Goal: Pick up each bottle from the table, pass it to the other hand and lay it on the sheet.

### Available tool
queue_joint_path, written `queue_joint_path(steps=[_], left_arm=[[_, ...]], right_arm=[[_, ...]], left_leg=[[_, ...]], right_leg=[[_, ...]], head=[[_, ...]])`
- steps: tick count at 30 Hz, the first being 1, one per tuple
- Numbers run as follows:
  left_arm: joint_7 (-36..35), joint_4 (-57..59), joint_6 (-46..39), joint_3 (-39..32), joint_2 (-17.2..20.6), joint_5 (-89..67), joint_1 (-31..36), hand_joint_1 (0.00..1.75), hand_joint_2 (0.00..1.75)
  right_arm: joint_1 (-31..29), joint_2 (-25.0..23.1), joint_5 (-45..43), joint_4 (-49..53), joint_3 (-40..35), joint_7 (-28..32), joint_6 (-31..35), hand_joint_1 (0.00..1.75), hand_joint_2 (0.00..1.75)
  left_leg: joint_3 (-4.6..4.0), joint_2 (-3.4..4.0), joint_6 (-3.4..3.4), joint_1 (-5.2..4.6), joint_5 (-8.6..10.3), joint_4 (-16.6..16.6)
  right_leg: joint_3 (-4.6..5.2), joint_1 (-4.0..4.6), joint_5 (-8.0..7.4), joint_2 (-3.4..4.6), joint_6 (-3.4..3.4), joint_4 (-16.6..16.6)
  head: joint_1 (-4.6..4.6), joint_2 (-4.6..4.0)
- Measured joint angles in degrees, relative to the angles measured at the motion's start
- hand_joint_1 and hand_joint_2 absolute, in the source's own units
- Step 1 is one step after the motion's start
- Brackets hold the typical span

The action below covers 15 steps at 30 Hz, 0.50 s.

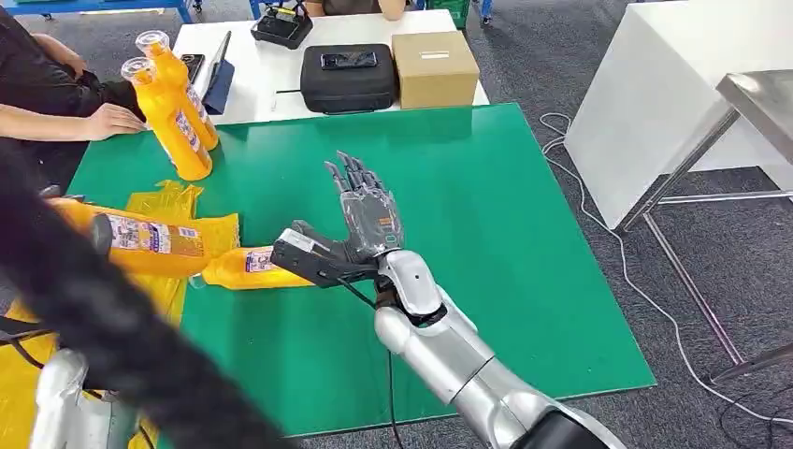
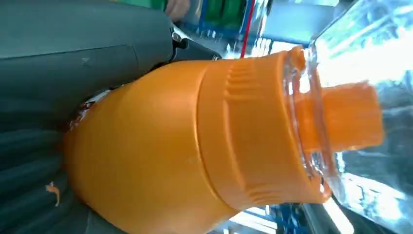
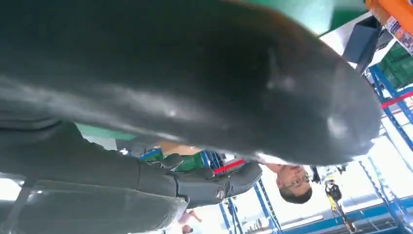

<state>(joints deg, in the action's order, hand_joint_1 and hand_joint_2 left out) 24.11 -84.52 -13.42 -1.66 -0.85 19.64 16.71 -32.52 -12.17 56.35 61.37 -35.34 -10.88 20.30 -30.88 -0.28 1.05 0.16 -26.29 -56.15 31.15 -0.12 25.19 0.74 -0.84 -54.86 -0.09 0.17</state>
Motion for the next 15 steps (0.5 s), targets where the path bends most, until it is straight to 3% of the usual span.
queue_joint_path(steps=[9,12,15], left_arm=[[5.5,7.2,-14.9,-3.4,4.1,-16.9,3.8,1.75,1.75],[9.5,12.2,-23.8,-3.4,6.3,-29.2,5.5,1.75,1.75],[11.1,16.1,-26.1,-3.8,6.9,-45.1,6.4,1.75,1.75]], right_arm=[[-1.5,0.2,-3.1,-1.1,0.0,2.3,-0.1,0.0,0.0],[-2.1,0.2,-5.0,-2.0,-0.1,3.6,-0.1,0.0,0.0],[-2.2,0.3,-6.4,-2.8,-0.1,4.5,0.0,0.0,0.0]], left_leg=[[-0.02,-0.01,0.0,0.0,0.0,0.0],[0.0,0.02,-0.01,0.0,0.01,0.0],[-0.01,-0.1,-0.01,-0.01,0.02,0.0]], right_leg=[[0.0,0.0,0.0,0.0,0.0,0.0],[0.0,0.0,0.0,0.0,0.0,0.0],[-0.01,-0.02,0.0,-0.07,0.0,0.0]], head=[[0.0,0.0],[0.0,0.02],[0.0,0.0]])
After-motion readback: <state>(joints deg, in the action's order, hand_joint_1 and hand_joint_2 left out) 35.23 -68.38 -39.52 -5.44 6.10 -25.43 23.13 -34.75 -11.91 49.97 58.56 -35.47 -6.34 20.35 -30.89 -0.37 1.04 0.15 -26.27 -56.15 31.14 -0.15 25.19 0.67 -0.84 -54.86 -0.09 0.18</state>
